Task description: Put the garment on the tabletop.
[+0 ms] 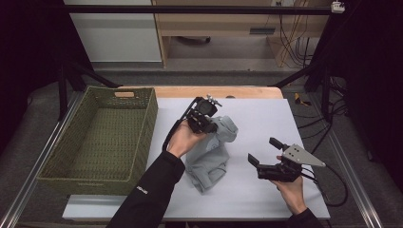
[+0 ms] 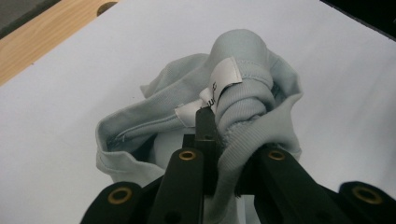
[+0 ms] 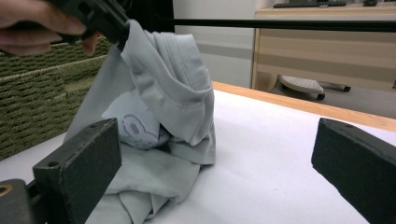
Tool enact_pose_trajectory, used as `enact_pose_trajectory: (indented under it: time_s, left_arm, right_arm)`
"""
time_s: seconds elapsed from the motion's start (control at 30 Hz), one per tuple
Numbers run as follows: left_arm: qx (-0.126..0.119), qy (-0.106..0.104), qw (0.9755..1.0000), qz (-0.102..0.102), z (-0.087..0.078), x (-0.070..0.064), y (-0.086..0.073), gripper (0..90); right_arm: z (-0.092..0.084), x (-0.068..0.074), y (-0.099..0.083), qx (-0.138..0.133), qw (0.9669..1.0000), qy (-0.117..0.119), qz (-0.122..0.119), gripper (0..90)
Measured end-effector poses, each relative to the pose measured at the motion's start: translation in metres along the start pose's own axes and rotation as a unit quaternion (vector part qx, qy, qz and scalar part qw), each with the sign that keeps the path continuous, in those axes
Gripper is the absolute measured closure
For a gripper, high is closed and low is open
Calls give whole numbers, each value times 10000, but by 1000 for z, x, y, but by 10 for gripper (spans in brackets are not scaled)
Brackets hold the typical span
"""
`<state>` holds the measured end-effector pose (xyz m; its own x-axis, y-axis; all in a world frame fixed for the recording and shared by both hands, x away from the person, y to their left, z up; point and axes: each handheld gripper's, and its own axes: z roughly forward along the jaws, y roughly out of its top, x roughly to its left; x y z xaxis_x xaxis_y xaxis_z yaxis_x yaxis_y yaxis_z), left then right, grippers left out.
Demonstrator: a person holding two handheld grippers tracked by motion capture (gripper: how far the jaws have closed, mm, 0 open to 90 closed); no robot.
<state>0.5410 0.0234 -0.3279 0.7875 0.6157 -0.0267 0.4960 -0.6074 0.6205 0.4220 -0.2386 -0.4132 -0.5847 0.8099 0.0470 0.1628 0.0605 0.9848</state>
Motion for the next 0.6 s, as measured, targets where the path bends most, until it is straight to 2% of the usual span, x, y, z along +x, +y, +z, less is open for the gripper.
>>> enact_pose_trajectory:
  time_s: [0.03, 0.1, 0.2, 0.37, 0.4, 0.47, 0.5, 0.53, 0.6]
  left_arm:
    - [22, 3, 10000, 10, 3, -1, -1, 822]
    - [55, 20, 10000, 46, 7, -2, -4, 817]
    - [71, 56, 9999, 105, 10, -2, -7, 769]
    - [-109, 241, 9996, 85, 5, -3, -12, 470]
    - [-147, 261, 9995, 96, 3, -4, -13, 418]
    - [-183, 384, 9988, 228, -3, -4, -16, 340]
    - [-219, 402, 9987, 211, -6, -5, -17, 326]
    - [-215, 354, 9989, 218, -8, -4, -18, 301]
    - [-218, 216, 9994, 167, -13, -5, -20, 267]
  right_arm:
    - [-1, -3, -2, -12, 10000, 12, -67, 20]
    - [-1, -3, -3, 47, 10000, -55, 11, 14]
    - [-1, -3, -4, 53, 10000, 17, 49, 10]
    - [-2, -5, -7, 62, 10000, 20, -2, 5]
    - [-1, -5, -8, 53, 10000, 11, 60, 5]
    - [-2, -5, -8, 73, 9999, -8, 87, 5]
    - [-2, -5, -8, 78, 9999, 6, 124, 5]
    - [-2, -6, -8, 97, 9999, -14, 39, 5]
    - [-2, -6, -8, 89, 9999, -7, 63, 5]
